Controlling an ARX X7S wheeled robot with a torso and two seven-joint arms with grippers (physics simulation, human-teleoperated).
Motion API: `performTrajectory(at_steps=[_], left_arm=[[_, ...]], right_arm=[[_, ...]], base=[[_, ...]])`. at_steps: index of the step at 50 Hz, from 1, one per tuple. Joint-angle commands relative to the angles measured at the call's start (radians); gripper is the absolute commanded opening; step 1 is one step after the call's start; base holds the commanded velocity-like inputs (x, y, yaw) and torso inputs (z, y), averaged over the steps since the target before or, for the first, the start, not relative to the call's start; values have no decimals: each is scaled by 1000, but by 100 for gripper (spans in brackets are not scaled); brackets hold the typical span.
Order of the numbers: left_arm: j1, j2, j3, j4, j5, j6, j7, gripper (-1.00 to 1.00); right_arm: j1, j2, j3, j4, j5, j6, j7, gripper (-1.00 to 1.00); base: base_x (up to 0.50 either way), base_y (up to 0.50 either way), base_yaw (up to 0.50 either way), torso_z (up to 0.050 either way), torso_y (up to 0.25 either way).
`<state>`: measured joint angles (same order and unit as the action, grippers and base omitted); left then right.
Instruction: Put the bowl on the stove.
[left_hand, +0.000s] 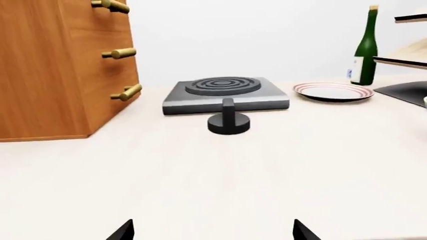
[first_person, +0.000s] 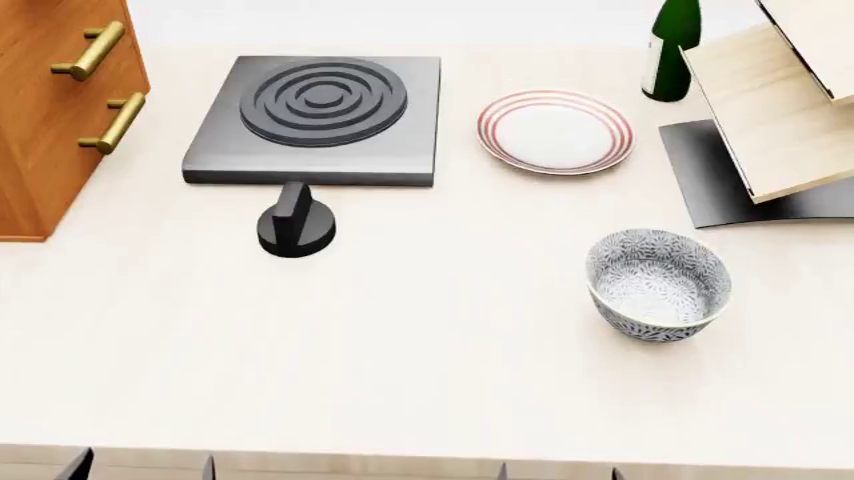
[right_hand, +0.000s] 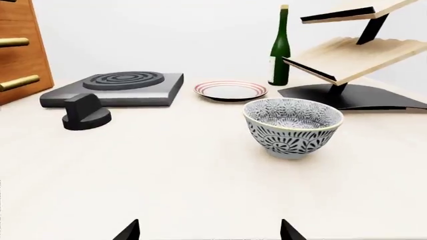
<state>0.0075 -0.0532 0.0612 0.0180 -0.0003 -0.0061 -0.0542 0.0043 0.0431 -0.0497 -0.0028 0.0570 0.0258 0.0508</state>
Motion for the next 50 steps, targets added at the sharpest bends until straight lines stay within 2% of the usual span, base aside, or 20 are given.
performTrajectory(at_steps=[1,9,12,14,15,19,24,28,29,30,32,33,39,44,50], left_arm=[[-2,9,-13,8,-6,7,15,100],[-13,-14,-13,58,-26,-19,-4,100],[-36,-31,-31,135,-39,-70,-12,100],[-49,-40,-35,164,-23,-97,-31,100],[-70,-57,-48,238,-25,-131,-31,100],[-105,-78,-97,361,-86,-207,-28,100],[-148,-121,-201,527,-217,-273,-2,100],[-191,-151,-332,707,-441,-368,-2,100],[-209,-167,-396,767,-576,-407,-7,100],[-213,-177,-426,791,-633,-418,-9,100],[-197,-179,-475,811,-709,-378,31,100],[-164,-175,-531,814,-819,-342,77,100],[-90,-211,-580,842,-902,-280,212,100],[-65,-217,-628,856,-1028,-252,224,100],[-58,-212,-628,861,-1028,-236,242,100]], right_arm=[[-1,-6,9,-18,1,15,7,100],[14,12,15,-136,44,116,34,100],[52,45,43,-282,85,263,42,100],[64,66,55,-334,116,305,27,100],[102,114,89,-436,156,417,17,100],[182,207,169,-580,218,597,18,100],[266,354,441,-734,371,821,5,100],[260,444,729,-834,529,983,-39,100],[259,470,837,-851,582,1041,-53,100],[240,487,878,-862,583,1037,-70,100],[233,501,975,-864,601,1059,-78,100],[239,513,1073,-870,618,1089,-73,100],[230,530,1384,-879,738,1192,-130,100],[194,510,1462,-869,760,1201,-168,100],[160,468,1403,-857,710,1140,-180,100]], base=[[0,0,0,0,0],[0,0,0,0,0],[0,0,0,0,0],[0,0,0,0,0],[0,0,0,0,0],[0,0,0,0,0],[0,0,0,0,0],[0,0,0,0,0],[0,0,0,0,0],[0,0,0,0,0],[0,0,0,0,0],[0,0,0,0,0],[0,0,0,0,0],[0,0,0,0,0],[0,0,0,0,0]])
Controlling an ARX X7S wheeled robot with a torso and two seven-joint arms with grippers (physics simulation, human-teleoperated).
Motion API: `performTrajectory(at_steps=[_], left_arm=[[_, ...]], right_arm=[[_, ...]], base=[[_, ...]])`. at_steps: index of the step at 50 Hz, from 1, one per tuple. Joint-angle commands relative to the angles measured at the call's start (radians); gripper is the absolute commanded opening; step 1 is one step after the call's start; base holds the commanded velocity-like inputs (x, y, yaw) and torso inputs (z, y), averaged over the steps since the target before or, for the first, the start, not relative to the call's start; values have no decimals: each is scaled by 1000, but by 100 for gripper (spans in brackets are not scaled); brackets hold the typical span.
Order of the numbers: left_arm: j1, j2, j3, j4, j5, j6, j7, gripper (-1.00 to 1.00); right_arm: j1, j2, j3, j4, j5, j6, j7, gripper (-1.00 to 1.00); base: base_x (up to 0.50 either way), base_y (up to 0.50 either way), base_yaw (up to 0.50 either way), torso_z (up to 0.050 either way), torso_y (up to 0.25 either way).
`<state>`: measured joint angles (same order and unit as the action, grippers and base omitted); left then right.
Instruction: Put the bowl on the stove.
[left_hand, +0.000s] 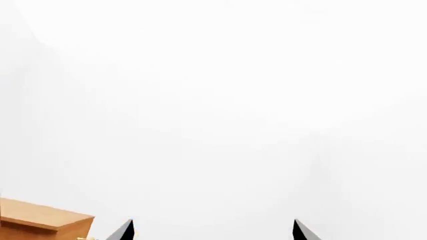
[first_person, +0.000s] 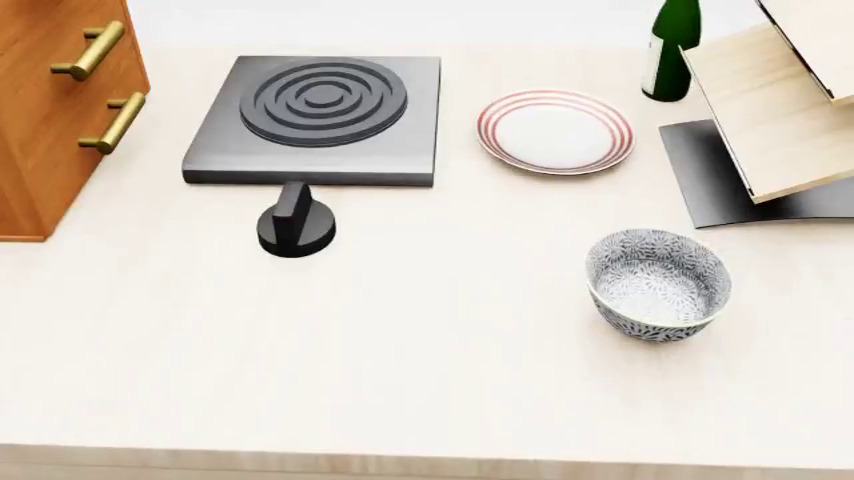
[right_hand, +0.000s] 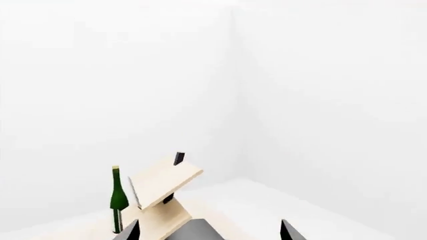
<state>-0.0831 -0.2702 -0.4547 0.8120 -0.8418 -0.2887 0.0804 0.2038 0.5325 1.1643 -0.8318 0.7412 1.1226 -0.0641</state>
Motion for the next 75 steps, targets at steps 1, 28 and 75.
performTrajectory(at_steps=[1,28,75], left_arm=[[31,7,-112,64,-189,48,104,100],[-1,9,-93,45,-172,43,26,100],[19,2,-67,46,-181,75,39,100]], right_arm=[[-43,-28,168,-27,13,34,-60,100],[-36,-21,40,-55,4,15,-21,100],[-98,-24,6,-40,3,-11,-26,100]], base=[[0,0,0,0,0],[0,457,0,0,0],[176,134,0,0,0]])
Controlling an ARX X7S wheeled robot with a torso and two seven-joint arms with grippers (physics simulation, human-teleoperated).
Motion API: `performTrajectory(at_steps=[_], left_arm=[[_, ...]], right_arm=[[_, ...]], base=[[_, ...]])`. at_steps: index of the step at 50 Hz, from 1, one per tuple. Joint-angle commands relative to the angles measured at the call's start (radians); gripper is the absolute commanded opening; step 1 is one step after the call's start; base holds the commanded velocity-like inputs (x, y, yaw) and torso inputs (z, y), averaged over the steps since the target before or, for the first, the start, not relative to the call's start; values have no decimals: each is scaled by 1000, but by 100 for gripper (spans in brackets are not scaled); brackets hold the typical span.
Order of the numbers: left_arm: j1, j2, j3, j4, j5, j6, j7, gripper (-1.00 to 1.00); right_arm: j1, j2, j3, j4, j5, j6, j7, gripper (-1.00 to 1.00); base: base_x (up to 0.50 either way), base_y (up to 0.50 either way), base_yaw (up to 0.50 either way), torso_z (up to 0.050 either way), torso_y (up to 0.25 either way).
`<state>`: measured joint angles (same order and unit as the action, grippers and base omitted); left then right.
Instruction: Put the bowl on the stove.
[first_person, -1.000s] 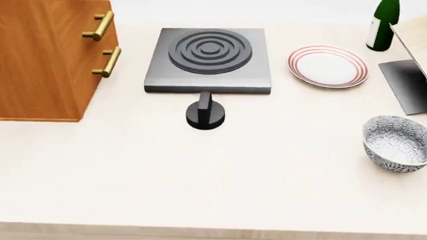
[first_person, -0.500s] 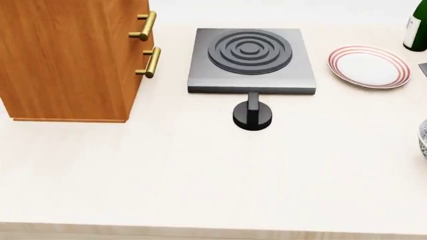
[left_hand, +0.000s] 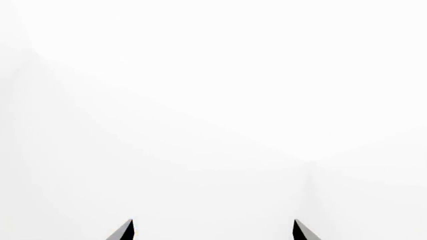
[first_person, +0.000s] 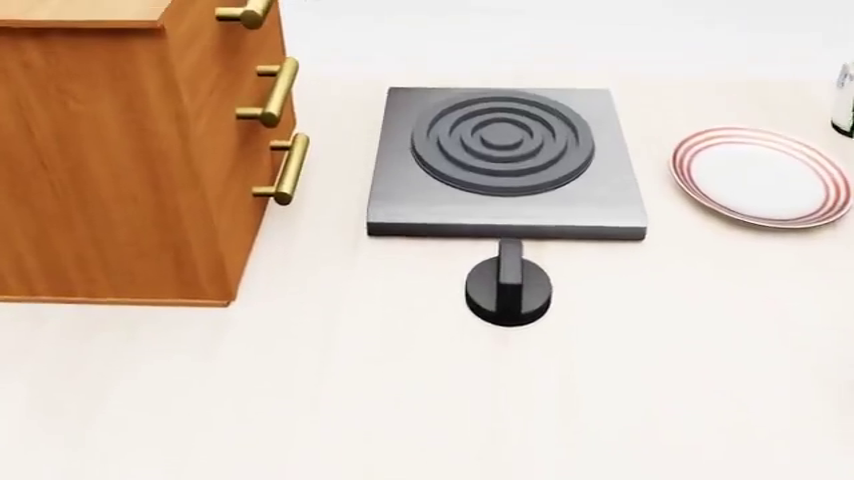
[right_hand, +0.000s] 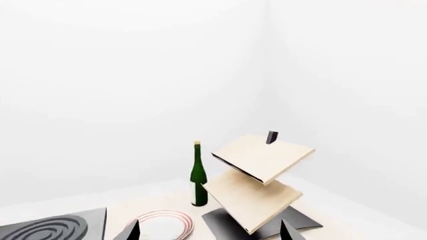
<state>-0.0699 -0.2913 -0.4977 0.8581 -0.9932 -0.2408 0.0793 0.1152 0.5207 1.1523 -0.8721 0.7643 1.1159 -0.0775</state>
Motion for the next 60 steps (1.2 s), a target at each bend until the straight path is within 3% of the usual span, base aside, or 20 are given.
performTrajectory(at_steps=[1,48,60], left_arm=[[7,23,-23,1,-28,28,42,100],[18,7,1,-3,-28,50,42,100],[23,7,9,-4,-30,58,47,100]], right_arm=[[-11,-12,18,-2,-19,-5,-14,100],[-40,-7,-18,2,-15,-34,-13,100],[-64,236,-72,88,-16,115,-7,100]], base=[[500,0,0,0,0],[500,0,0,0,1],[125,0,0,0,0]])
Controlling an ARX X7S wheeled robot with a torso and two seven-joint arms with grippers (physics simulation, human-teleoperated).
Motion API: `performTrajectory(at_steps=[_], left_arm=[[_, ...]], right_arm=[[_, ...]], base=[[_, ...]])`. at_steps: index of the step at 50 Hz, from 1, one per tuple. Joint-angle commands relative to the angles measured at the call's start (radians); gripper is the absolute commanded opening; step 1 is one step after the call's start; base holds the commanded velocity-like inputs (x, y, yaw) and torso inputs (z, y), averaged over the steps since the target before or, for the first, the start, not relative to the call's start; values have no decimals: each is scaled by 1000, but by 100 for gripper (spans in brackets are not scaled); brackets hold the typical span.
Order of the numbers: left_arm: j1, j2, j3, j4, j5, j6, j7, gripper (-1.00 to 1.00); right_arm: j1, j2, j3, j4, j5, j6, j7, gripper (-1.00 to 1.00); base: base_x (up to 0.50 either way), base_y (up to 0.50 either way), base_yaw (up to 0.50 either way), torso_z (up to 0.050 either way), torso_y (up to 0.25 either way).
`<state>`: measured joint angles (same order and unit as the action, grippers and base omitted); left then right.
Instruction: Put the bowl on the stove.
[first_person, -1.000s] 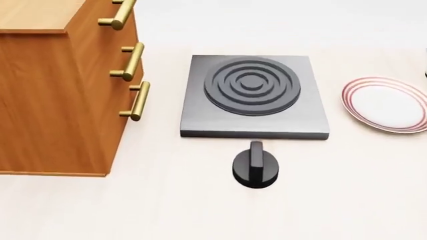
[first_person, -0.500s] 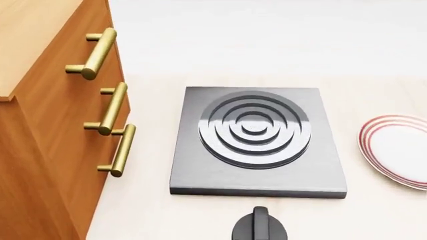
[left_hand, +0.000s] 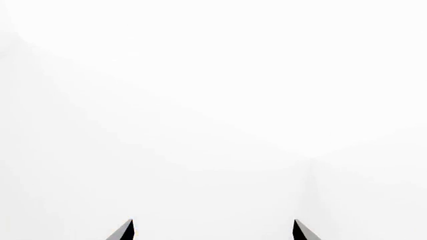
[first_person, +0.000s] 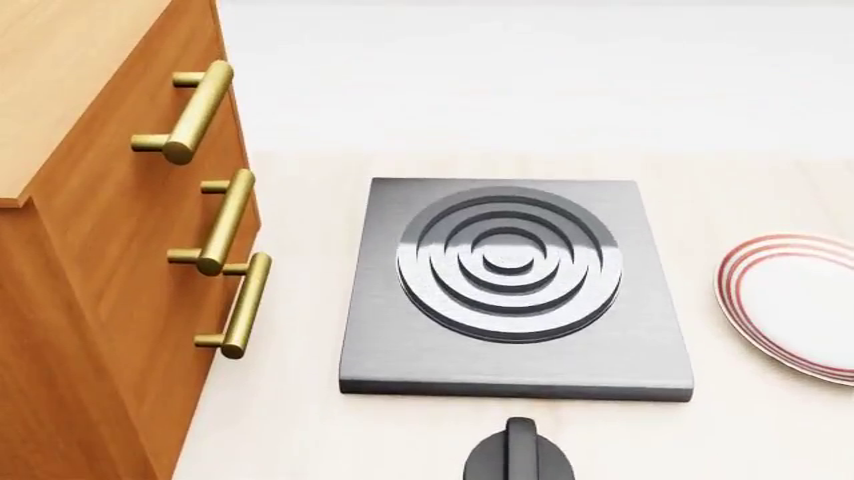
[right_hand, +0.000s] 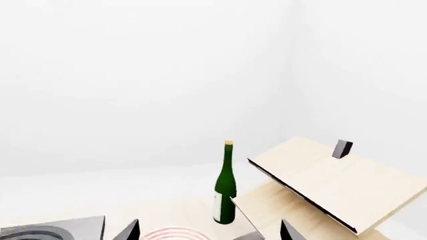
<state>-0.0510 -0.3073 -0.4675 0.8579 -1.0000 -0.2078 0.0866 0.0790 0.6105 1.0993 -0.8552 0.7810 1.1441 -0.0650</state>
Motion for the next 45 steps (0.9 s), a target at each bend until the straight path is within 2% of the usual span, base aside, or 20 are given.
performTrajectory(at_steps=[1,3,6,18,25,45], left_arm=[[4,22,-22,-5,-25,25,40,100],[5,24,-21,-10,-23,28,43,100],[8,27,-17,-12,-18,31,48,100],[11,21,-12,-13,-17,36,48,100],[12,19,-10,-14,-20,38,46,100],[18,13,-1,-16,-16,47,46,100]], right_arm=[[-51,160,-18,82,-36,79,-46,100],[-143,205,-3,118,-35,76,-152,100],[-198,231,43,160,-5,109,-240,100],[-363,234,96,248,-19,105,-405,100],[-406,196,69,269,-43,102,-402,100],[-422,185,-16,322,-92,77,-362,100]], base=[[0,0,0,0,0],[0,0,0,0,0],[0,0,0,0,0],[0,0,0,0,0],[0,0,0,0,0],[0,0,0,0,0]])
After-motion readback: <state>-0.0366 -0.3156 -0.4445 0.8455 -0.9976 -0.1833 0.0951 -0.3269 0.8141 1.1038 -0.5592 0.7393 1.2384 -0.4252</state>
